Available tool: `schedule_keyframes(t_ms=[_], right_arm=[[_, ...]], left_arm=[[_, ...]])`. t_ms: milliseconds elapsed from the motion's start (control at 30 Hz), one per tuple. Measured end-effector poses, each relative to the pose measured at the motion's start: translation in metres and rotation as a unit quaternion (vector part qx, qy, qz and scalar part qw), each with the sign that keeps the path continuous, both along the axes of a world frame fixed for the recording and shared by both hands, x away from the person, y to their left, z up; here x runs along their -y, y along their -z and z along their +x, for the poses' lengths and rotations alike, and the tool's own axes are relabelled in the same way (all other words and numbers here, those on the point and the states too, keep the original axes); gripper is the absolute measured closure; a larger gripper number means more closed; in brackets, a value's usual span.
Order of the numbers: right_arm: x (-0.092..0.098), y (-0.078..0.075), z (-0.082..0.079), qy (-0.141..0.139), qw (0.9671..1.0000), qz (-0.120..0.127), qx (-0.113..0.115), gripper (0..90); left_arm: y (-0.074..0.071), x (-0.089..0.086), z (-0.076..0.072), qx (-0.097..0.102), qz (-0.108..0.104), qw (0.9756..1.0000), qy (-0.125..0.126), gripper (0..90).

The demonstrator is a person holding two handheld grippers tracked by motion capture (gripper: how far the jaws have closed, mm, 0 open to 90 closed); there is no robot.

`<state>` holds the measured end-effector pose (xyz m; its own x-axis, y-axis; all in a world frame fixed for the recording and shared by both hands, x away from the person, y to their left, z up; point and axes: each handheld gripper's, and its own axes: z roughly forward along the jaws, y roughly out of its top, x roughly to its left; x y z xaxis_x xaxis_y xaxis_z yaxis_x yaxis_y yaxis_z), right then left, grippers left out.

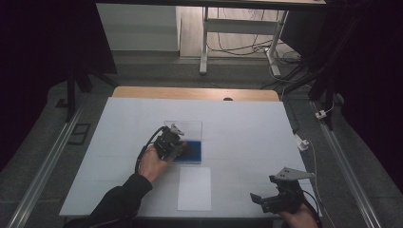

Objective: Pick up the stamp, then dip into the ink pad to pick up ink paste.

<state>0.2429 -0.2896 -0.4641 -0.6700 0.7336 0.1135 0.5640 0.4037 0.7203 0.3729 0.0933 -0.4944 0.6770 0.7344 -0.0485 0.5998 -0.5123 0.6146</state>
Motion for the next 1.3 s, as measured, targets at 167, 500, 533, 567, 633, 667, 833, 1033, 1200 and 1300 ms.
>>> schedule_keyframes(t_ms=[167,500,533,567,633,667,833,1033,1200,1300], right_arm=[[0.000,0.000,0.000,-0.001,1.0000,0.000,0.001,0.0],[0.000,0.000,-0.001,-0.001,1.0000,-0.001,0.004,0.0],[0.000,0.000,-0.001,-0.001,1.0000,-0.001,0.005,0.0],[0.000,0.000,-0.001,-0.002,1.0000,-0.001,0.005,0.0],[-0.001,0.000,-0.001,-0.003,1.0000,-0.002,0.005,0.0],[-0.001,0.000,-0.001,-0.003,1.0000,-0.003,0.005,0.0],[-0.001,0.000,-0.001,-0.003,1.0000,-0.002,0.005,0.0],[-0.001,0.000,-0.001,-0.005,1.0000,-0.003,0.005,0.0],[-0.001,-0.001,-0.001,-0.006,1.0000,-0.002,0.005,0.0],[-0.001,0.000,0.000,-0.008,1.0000,-0.004,0.004,0.0]], left_arm=[[0.001,-0.005,0.002,-0.009,-0.017,0.9998,-0.004,79.4],[-0.013,-0.015,-0.002,-0.008,-0.046,0.9989,0.000,79.7],[-0.015,-0.017,-0.003,-0.006,-0.047,0.9989,0.002,79.7],[-0.017,-0.018,-0.004,-0.003,-0.049,0.9988,0.003,79.7],[-0.022,-0.021,-0.005,0.005,-0.051,0.9986,0.006,79.7],[-0.023,-0.022,-0.006,0.008,-0.053,0.9985,0.005,79.7],[-0.031,-0.028,-0.011,0.022,-0.052,0.9984,0.007,79.6],[-0.035,-0.028,-0.013,0.027,-0.048,0.9985,0.004,79.6],[-0.035,-0.026,-0.013,0.019,-0.049,0.9986,0.008,79.6],[-0.031,-0.025,-0.012,0.016,-0.044,0.9988,0.008,79.7]])
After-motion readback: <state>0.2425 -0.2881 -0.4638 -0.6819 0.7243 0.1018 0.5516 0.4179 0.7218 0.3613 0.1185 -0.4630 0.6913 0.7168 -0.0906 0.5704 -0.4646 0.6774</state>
